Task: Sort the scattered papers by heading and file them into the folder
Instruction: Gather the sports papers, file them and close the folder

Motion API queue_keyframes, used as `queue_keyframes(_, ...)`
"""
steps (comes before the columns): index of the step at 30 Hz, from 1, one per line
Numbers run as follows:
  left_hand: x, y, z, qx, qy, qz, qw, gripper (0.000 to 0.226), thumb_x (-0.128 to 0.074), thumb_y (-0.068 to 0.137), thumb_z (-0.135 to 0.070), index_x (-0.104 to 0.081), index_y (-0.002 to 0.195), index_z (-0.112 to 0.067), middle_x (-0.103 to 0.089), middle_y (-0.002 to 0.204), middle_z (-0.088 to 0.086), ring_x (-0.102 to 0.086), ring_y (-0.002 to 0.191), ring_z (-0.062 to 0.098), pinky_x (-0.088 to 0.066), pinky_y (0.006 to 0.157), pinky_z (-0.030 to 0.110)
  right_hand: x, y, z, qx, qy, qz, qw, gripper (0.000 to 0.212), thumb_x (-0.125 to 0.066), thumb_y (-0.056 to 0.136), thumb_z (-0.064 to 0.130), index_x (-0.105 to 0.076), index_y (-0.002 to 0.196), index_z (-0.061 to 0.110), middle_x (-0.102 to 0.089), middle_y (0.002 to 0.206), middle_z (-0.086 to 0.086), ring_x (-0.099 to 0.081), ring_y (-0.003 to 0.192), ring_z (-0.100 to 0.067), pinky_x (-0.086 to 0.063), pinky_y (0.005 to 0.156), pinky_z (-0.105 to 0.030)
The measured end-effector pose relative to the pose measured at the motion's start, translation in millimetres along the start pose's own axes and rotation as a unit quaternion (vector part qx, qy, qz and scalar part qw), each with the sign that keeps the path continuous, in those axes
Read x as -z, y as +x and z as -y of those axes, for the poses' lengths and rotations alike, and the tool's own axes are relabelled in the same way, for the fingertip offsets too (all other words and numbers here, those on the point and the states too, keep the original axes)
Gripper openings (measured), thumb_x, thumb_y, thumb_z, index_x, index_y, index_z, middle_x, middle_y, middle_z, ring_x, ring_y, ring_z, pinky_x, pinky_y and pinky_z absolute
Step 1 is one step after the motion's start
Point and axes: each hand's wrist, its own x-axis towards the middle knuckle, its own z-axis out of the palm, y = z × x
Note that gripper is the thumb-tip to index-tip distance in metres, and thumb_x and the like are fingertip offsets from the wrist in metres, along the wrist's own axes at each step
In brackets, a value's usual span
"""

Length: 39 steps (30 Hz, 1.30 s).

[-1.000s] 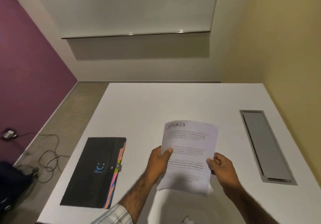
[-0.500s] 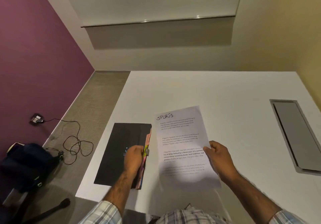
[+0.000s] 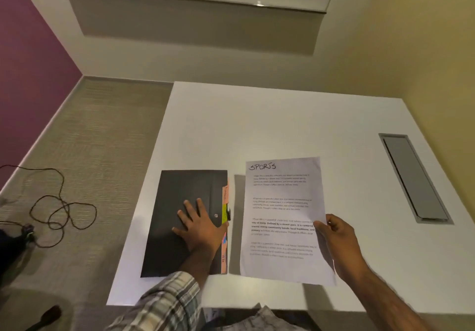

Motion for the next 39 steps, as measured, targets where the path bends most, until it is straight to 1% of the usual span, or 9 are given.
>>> queue_keyframes(8, -1.8, 4.8, -3.9, -0.027, -0.006, 0.041, 0.999, 0.105, -0.053, 0.088, -0.069, 0.007, 0.161, -0.024, 0.009, 0.169, 0.015, -0.002, 0.153, 0.048, -0.025, 0.111, 0.073, -27.3, -22.3, -8.8, -0.026, -0.005, -0.012, 1.0, 0.012, -0.062, 0.098, 0.011, -0.072, 0.092, 0.006, -0.079, 0.09, -0.011, -0.076, 0.086, -0.036, -0.059, 0.089, -0.059)
queue_keyframes(11, -0.1, 9.2, -6.2, -0.041, 0.002, 0.071, 0.997, 0.094, -0.053, 0.094, -0.055, 0.001, 0.161, -0.019, -0.009, 0.167, 0.02, -0.014, 0.151, 0.05, -0.033, 0.11, 0.066, -31.2, -25.2, -6.8, -0.025, -0.005, -0.025, 0.999, 0.013, -0.06, 0.098, 0.009, -0.071, 0.092, 0.006, -0.079, 0.088, -0.009, -0.076, 0.086, -0.036, -0.059, 0.086, -0.054)
queue_keyframes(14, 5.4, 20.7, -6.2, -0.078, -0.037, 0.054, 0.995, 0.068, -0.053, 0.096, -0.035, -0.025, 0.153, -0.01, -0.06, 0.13, 0.016, -0.066, 0.11, 0.034, -0.061, 0.084, 0.047, -36.3, -23.3, -4.8, -0.023, -0.009, -0.031, 0.999, 0.013, -0.06, 0.098, 0.008, -0.072, 0.093, 0.006, -0.08, 0.087, -0.007, -0.076, 0.085, -0.034, -0.06, 0.084, -0.051)
queue_keyframes(16, 10.3, 24.2, -1.1, -0.112, -0.009, 0.037, 0.993, 0.035, -0.05, 0.099, -0.024, -0.049, 0.131, -0.009, -0.07, 0.104, 0.008, -0.072, 0.082, 0.022, -0.061, 0.067, 0.033, -39.9, -20.2, -3.4, -0.025, -0.009, -0.04, 0.999, 0.013, -0.061, 0.097, 0.007, -0.072, 0.092, 0.007, -0.08, 0.087, -0.006, -0.076, 0.084, -0.031, -0.06, 0.082, -0.048)
queue_keyframes(18, 11.9, 23.7, 7.3, -0.139, 0.0, 0.019, 0.99, 0.018, -0.052, 0.101, -0.019, -0.058, 0.115, -0.01, -0.071, 0.099, 0.005, -0.072, 0.083, 0.019, -0.055, 0.065, 0.025, -44.3, -15.5, -3.4, -0.03, -0.004, -0.047, 0.998, 0.013, -0.061, 0.097, 0.007, -0.072, 0.092, 0.007, -0.08, 0.087, -0.007, -0.076, 0.083, -0.03, -0.06, 0.076, -0.042)
queue_keyframes(21, 14.1, 16.3, 20.5, -0.184, -0.082, -0.014, 0.979, 0.005, -0.052, 0.098, -0.011, -0.057, 0.099, -0.01, -0.07, 0.086, 0.007, -0.073, 0.074, 0.022, -0.06, 0.059, 0.032, -54.3, -6.8, -5.6, -0.035, 0.0, -0.047, 0.998, 0.012, -0.061, 0.096, 0.006, -0.071, 0.09, 0.005, -0.079, 0.087, -0.009, -0.076, 0.082, -0.031, -0.061, 0.074, -0.041)
queue_keyframes(26, 41.9, -5.1, 20.1, -0.175, -0.16, -0.013, 0.971, 0.012, -0.048, 0.1, -0.011, -0.057, 0.103, -0.017, -0.065, 0.099, -0.009, -0.069, 0.073, 0.011, -0.06, 0.055, 0.025, -82.6, -2.3, -4.1, -0.029, -0.011, -0.034, 0.999, 0.019, -0.058, 0.096, 0.004, -0.066, 0.08, 0.01, -0.073, 0.077, -0.003, -0.066, 0.065, -0.017, -0.048, 0.049, -0.014)
queue_keyframes(33, 56.0, -15.7, 14.9, -0.173, -0.176, 0.004, 0.969, 0.015, -0.05, 0.1, -0.014, -0.056, 0.103, -0.028, -0.063, 0.094, -0.016, -0.065, 0.072, 0.001, -0.055, 0.054, 0.014, -114.3, 4.3, -7.0, 0.011, -0.096, -0.002, 0.995, 0.026, -0.055, 0.092, 0.004, -0.06, 0.071, 0.018, -0.06, 0.067, 0.007, -0.055, 0.06, -0.012, -0.039, 0.048, -0.012)
queue_keyframes(39, 59.5, -19.9, 7.4, -0.175, -0.168, -0.004, 0.97, 0.01, -0.048, 0.103, -0.026, -0.058, 0.103, -0.029, -0.064, 0.084, -0.015, -0.067, 0.069, 0.003, -0.052, 0.053, 0.012, -139.2, 13.9, -7.7, 0.021, -0.153, 0.02, 0.988, 0.017, -0.053, 0.093, 0.006, -0.061, 0.082, 0.016, -0.06, 0.076, 0.007, -0.054, 0.068, -0.013, -0.035, 0.052, -0.009)
